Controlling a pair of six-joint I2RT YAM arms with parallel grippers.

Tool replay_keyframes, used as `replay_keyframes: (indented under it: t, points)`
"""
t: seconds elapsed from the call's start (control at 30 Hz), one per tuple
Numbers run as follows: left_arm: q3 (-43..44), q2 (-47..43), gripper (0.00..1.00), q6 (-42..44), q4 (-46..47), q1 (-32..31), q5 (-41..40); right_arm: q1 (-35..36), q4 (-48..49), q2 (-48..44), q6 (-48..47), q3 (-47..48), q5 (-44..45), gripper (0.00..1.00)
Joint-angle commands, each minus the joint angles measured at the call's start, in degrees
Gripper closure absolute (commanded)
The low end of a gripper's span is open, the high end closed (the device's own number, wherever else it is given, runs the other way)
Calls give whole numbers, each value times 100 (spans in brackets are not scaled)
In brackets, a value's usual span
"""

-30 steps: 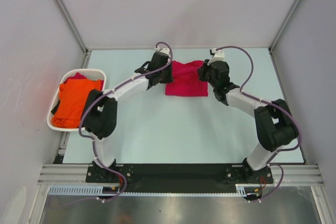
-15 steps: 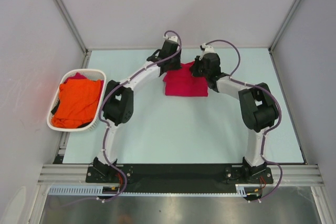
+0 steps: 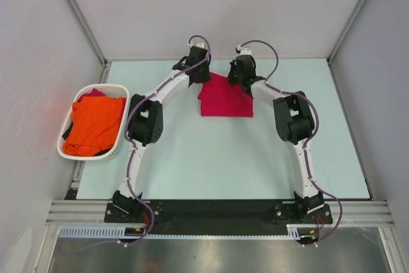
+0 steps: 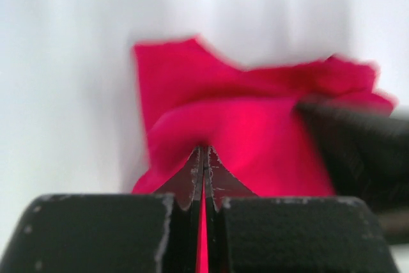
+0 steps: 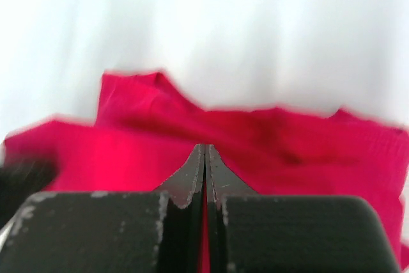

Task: Fold and stack the t-shirts
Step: Fold the long partially folded tshirt into a neat square, then smooth out wrinkles on the folded tshirt

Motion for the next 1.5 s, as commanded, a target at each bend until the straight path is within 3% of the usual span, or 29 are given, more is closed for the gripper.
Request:
replay_keyframes:
  t: [0.0,0.2,0.37,0.43,0.53,0.7,0.87,0.93,1.0,1.1,1.17,1.23,1.47]
  points:
    - [-1192,-1515,100,17,805,-4,172,25,-418,548,-288,1119,1020,100]
    - [-2248,-2219,100,132,1184,-48,339,96,-172,726,-666,1527,1779,100]
    - [-2882,-2431,100,114,1676,-118,628,105,1021,-775,-579,-273,1807,100]
    - [-2733,-2195,100,132,1659,-118,918,-17,1111,-1362,-421,-916,1518,100]
    - [-2312,-1756,100,141,1457,-92,1217,-359,1155,-1848,27,-1565,221,100]
    - [-1977,-1377,100,44,1439,13,1508,-782,1568,-2622,669,-2296,-672,100]
    - [-1739,-937,100,-254,1404,189,1868,-1292,1988,-2141,1608,-2253,-2629,100]
    - [-1687,-806,100,-369,1457,277,1921,-1512,2445,-1649,2477,-2288,-3523,100]
    - [-1686,-726,100,-448,1536,347,1991,-1678,3568,-1089,3616,-2350,-4106,100]
    - [-1599,-603,100,-536,1562,470,2158,-1723,4941,-333,4587,-2176,-4889,100]
    - [-1555,-524,100,-615,1623,584,2324,-1697,5633,-32,5273,-2025,-5101,100]
    - [-1423,-375,100,-720,1633,655,2430,-1644,5734,250,5468,-1832,-5260,100]
    - [-520,240,100,-975,1466,883,2817,-1618,5077,585,5084,-1524,-5191,100]
